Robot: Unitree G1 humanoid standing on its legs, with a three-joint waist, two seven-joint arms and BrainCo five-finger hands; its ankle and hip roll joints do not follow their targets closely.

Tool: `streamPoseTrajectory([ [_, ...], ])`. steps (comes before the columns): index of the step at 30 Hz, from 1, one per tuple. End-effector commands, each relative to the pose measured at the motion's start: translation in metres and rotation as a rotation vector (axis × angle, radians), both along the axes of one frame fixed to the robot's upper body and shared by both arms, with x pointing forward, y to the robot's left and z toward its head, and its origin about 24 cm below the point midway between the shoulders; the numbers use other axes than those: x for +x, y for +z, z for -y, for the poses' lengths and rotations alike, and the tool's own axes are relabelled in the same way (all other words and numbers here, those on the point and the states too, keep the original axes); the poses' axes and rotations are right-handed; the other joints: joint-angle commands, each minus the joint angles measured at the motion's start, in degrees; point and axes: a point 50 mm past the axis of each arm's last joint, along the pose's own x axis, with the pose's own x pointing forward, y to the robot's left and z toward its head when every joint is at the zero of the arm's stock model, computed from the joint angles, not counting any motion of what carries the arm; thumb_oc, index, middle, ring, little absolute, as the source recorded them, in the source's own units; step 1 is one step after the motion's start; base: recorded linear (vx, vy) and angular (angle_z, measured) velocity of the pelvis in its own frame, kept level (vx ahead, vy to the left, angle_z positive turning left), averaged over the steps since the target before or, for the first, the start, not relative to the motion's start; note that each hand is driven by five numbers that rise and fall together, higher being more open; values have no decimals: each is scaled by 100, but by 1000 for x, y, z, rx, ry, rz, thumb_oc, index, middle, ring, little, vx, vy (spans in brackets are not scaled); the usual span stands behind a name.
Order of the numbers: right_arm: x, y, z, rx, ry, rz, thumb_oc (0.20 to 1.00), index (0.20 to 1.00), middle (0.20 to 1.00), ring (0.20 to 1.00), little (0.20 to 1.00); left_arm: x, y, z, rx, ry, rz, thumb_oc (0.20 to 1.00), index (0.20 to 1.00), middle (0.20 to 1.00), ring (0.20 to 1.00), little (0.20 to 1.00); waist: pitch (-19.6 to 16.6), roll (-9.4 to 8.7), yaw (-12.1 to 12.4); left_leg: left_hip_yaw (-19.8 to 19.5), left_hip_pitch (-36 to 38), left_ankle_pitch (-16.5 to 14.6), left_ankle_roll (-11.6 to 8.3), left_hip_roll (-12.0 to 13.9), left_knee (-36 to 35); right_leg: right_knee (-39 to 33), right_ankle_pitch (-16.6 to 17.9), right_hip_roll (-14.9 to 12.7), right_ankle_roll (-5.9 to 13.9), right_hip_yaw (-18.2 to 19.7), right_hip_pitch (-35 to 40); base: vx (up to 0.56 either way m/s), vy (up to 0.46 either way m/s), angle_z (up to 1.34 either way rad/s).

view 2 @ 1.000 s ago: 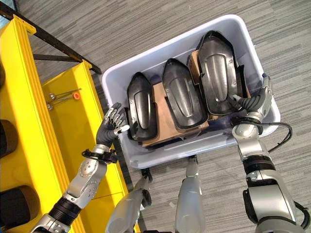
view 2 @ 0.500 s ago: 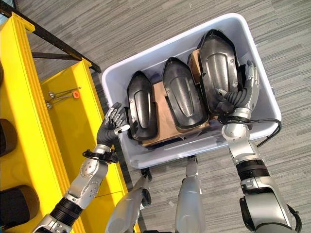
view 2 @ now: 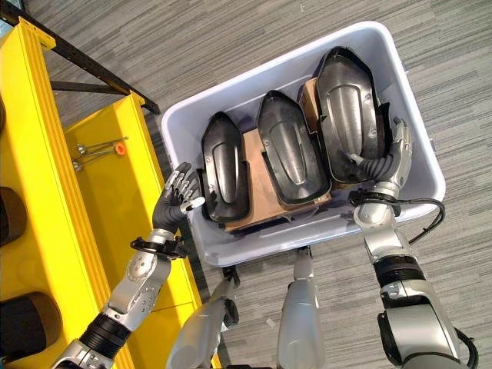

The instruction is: Move parts from the plastic box to the shelf.

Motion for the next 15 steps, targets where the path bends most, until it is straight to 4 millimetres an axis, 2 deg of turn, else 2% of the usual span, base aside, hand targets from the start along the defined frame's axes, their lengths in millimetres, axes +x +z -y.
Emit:
streamPoseTrajectory([
  [1, 10, 16, -2, 57, 18, 72, 1000, 1000, 1000, 1000, 1000, 0, 23, 3, -9, -24, 135, 1000, 1000, 1000, 1000, 1000, -143, -17, 143, -390, 632, -149, -318, 207, 65, 731, -551, 44, 102, -78, -109, 0, 0, 0],
  [8, 14, 10, 7, 154, 1, 41, 1000, 1000, 1000, 1000, 1000, -1, 24, 4, -15, -37, 136, 1000, 1000, 1000, 1000, 1000, -155, -3, 180, -401, 634, -142, -323, 206, 63, 752, -557, 50, 96, -94, -118, 0, 0, 0],
  [15, 19, 17, 19, 239, -3, 40, 1000, 1000, 1000, 1000, 1000, -1, 23, 5, -19, -61, 128, 1000, 1000, 1000, 1000, 1000, -147, -3, 227, -412, 620, -135, -331, 208, 67, 779, -550, 51, 96, -109, -154, 0, 0, 0],
])
